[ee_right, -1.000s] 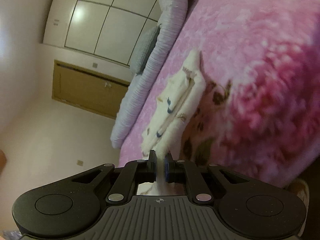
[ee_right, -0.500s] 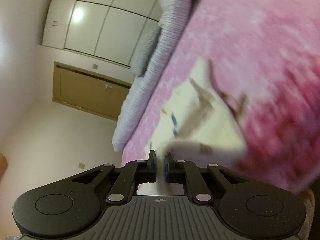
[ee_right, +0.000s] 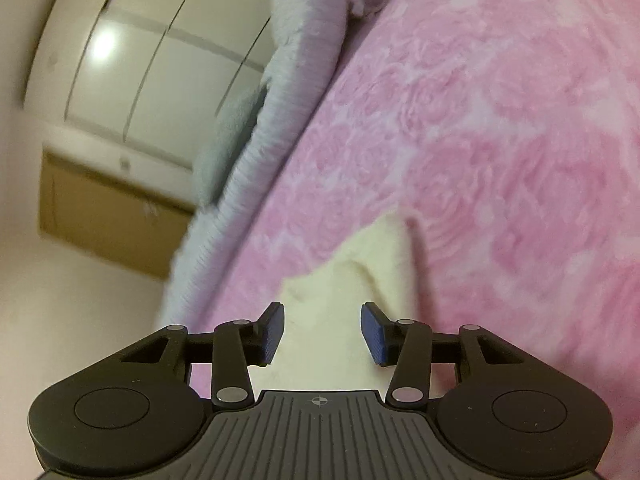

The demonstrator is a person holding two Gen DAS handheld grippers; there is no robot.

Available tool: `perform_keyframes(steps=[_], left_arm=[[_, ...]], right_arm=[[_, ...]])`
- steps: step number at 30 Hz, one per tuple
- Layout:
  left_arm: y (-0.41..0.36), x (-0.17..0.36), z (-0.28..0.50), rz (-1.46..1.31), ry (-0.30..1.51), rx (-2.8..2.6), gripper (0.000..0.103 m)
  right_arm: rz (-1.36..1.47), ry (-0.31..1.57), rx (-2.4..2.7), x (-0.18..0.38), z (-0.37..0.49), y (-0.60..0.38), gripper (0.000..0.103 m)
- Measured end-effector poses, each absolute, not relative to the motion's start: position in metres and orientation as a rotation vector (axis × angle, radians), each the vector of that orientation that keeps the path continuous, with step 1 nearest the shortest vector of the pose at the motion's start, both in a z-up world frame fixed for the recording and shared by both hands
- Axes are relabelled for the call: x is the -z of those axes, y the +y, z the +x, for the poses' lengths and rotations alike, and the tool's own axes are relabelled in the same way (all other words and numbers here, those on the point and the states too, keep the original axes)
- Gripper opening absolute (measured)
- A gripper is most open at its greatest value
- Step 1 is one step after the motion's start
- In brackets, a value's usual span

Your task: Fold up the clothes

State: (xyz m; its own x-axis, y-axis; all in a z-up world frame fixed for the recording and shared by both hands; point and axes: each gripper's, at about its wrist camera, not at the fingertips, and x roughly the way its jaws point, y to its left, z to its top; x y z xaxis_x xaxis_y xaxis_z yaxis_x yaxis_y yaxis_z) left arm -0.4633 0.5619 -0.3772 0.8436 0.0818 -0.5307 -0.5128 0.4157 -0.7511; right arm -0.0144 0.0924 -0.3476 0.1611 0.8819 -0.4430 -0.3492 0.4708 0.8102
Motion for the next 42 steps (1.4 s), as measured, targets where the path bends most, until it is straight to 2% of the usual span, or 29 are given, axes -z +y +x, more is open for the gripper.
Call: perform_keyframes(steps=[7, 19, 21, 22, 24, 25, 28, 35, 42], left_arm=[[0.553, 0.367, -0.438, -0.957, 0.535, -0.271, 0.033], [0.561, 0.378, -0.376, -0.849, 0.670, -0.255, 0.033], [0.559, 0.380, -0.371, -0.835, 0.683, -0.235, 0.032], [0.557, 0.381, -0.369, -0.808, 0.691, -0.234, 0.032], [0.553, 0.382, -0.365, -0.755, 0.706, -0.231, 0.024], [0.551, 0.382, -0.363, -0.729, 0.713, -0.229, 0.012], [0.546, 0.372, -0.370, -0.665, 0.659, -0.206, 0.007], [0.547, 0.347, -0.368, -0.509, 0.508, -0.225, 0.007], [0.569, 0.363, -0.328, -0.442, 0.493, -0.303, 0.007]], right_arm=[[0.324, 1.051, -1.096, 0.355, -0.027, 0.101, 0.046], [0.234, 1.066, -1.135, 0.364, -0.008, 0.140, 0.046], [0.216, 1.074, -1.140, 0.366, -0.006, 0.146, 0.046], [0.205, 1.076, -1.143, 0.368, -0.005, 0.148, 0.035], [0.182, 1.081, -1.151, 0.370, -0.005, 0.154, 0.020], [0.164, 1.066, -1.159, 0.369, -0.006, 0.155, 0.017], [0.100, 0.979, -1.187, 0.358, -0.016, 0.157, 0.012], [-0.081, 0.661, -1.181, 0.325, -0.039, 0.164, 0.011], [-0.125, 0.607, -1.096, 0.334, -0.021, 0.200, 0.011]])
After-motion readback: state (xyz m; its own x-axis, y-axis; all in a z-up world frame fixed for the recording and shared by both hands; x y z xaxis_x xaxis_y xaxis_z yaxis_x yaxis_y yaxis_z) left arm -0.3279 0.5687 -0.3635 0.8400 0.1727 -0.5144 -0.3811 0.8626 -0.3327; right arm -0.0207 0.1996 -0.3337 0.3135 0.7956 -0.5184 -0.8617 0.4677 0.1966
